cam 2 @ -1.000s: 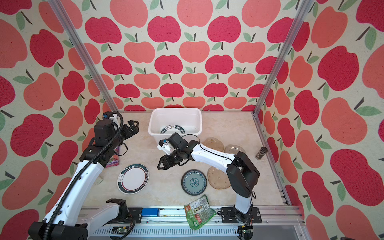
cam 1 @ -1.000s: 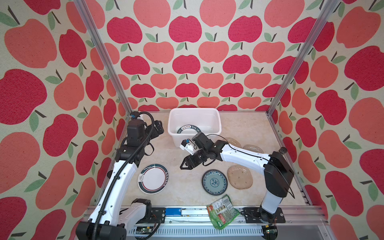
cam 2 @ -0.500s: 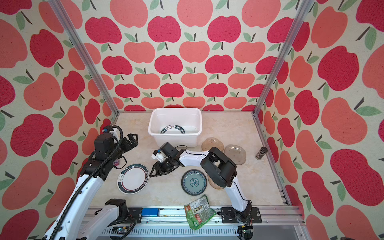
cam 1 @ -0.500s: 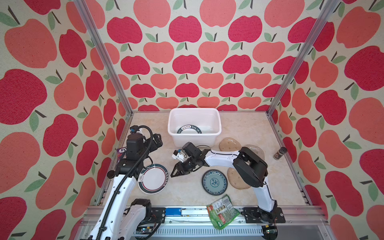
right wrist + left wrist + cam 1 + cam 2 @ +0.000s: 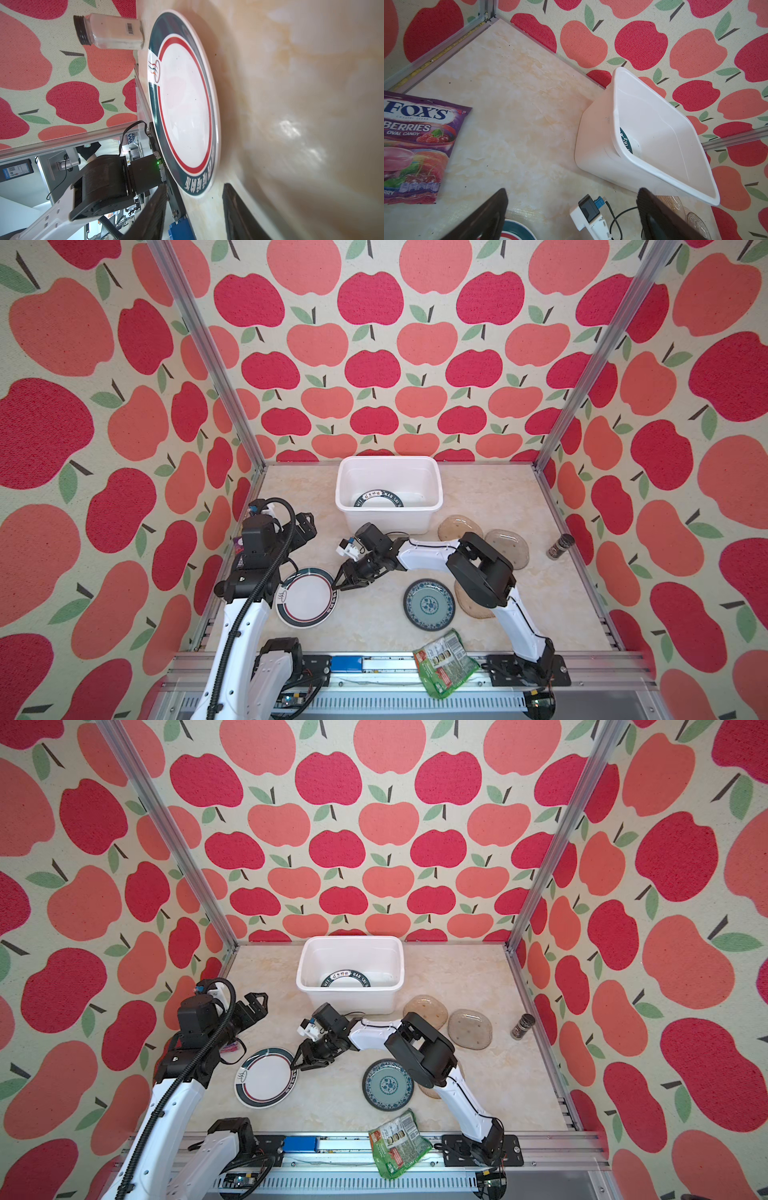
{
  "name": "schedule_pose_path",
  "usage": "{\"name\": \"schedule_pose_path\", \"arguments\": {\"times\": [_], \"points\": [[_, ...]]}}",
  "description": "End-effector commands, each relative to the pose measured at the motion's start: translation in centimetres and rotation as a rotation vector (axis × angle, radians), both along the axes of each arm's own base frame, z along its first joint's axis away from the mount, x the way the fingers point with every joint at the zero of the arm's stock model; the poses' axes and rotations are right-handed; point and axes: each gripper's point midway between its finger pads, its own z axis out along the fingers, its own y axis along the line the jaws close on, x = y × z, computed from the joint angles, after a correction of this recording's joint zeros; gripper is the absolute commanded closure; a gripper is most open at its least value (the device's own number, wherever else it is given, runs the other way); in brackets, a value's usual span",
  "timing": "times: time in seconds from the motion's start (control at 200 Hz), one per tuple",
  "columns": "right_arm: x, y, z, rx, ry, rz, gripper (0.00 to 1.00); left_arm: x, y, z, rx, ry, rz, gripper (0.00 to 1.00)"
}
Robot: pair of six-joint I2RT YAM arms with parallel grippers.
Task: Place the plates into the plastic bin on the countertop
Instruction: 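Grasp the red-and-green-rimmed plate edge with the right gripper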
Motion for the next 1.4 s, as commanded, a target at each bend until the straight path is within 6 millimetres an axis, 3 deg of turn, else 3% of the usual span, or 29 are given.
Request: {"name": "schedule_pose_path", "arguments": {"times": [0.0,0.535,0.82,1.026,1.171,1.286,1.396], "points": [[0.3,0.5,-0.5,-0.031,0.021,-0.006,0.55,-0.2,-0.1,0.8,-0.016,-0.027,-0.003,0.01],[-0.6,1.5,-3.0,-0.082,0.108,0.019,0.63,0.0,0.0,-0.2,-0.030,-0.012,-0.005,0.01],[-0.8,1.4,-3.6,-0.097,0.124,0.018,0.73,0.0,0.1,-0.8,-0.040,-0.003,-0.002,0.01],[-0.7,1.0,-3.2,-0.096,0.100,0.007,0.83,0.0,0.2,-0.7,-0.038,-0.008,0.004,0.01],[-0.6,0.7,-2.6,-0.093,0.073,0.003,1.00,0.0,0.2,-0.6,-0.040,-0.011,0.004,0.01],[-0.6,0.5,-1.1,-0.062,0.041,0.007,1.00,0.0,0.3,-0.3,-0.038,-0.020,0.010,0.01],[-0.5,-1.1,1.2,-0.059,-0.015,0.019,1.00,0.1,0.4,0.6,-0.040,-0.034,0.012,0.01]]}}
